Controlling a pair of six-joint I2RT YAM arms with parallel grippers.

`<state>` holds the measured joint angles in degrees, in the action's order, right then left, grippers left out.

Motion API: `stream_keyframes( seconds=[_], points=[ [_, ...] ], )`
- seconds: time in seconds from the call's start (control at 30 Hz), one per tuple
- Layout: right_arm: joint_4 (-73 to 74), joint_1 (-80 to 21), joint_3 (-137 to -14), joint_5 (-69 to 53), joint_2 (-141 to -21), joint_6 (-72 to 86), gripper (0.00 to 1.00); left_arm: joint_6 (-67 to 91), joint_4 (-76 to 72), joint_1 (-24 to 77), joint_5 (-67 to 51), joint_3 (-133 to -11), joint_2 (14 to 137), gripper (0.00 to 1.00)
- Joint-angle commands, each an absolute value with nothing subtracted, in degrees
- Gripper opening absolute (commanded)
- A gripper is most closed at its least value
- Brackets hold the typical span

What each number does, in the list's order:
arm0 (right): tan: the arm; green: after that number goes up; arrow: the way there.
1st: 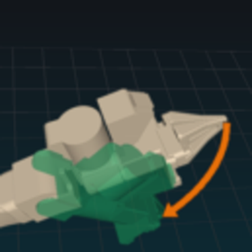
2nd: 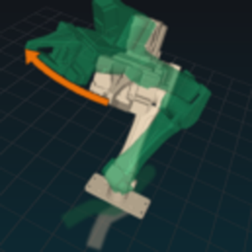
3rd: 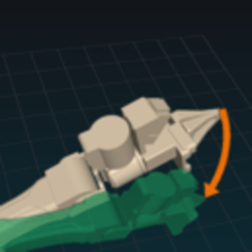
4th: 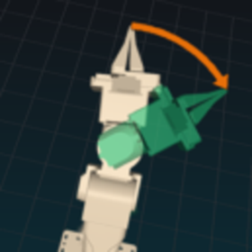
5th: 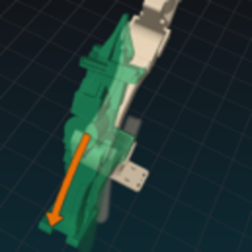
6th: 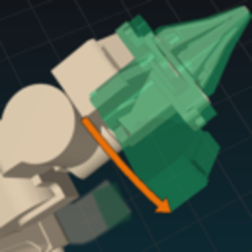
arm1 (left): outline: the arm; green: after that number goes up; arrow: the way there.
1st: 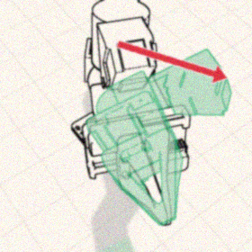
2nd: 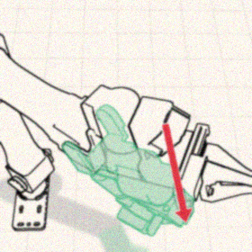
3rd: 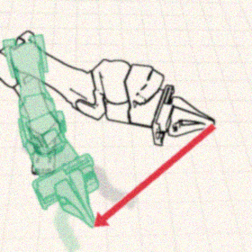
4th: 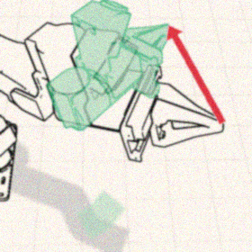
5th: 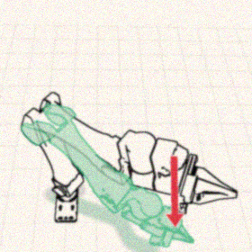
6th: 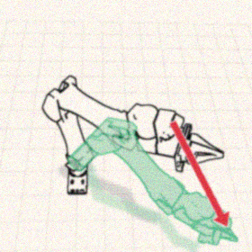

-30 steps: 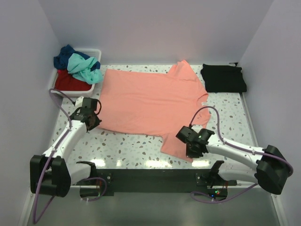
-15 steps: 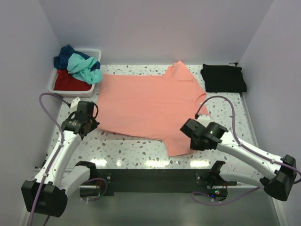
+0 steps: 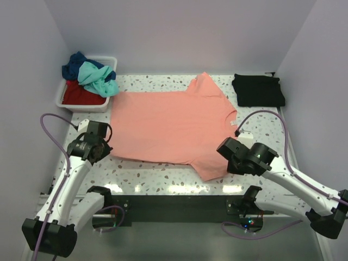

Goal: Fold and stack the t-shirts
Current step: Fold the tshirt

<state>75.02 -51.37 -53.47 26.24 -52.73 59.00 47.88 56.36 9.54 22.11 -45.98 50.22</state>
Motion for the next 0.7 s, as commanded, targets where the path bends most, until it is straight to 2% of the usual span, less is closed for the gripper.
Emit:
stream_keyframes(
  seconds=[0.0,0.23,0.67],
  points=[
    [78.49,-51.68,-56.16,27.69,-51.07,61.08,0.00,49.66,61.16,9.93,21.71,-49.13,49.48,0.00],
    [77.96,-51.68,-57.56,28.56,-52.03,60.12,0.00,49.66,59.94,10.11,21.27,-48.60,50.62,0.00],
    [74.01,-51.15,-67.76,38.58,-62.84,52.30,0.00,48.08,53.26,10.81,22.14,-51.84,62.13,0.00]
  ],
)
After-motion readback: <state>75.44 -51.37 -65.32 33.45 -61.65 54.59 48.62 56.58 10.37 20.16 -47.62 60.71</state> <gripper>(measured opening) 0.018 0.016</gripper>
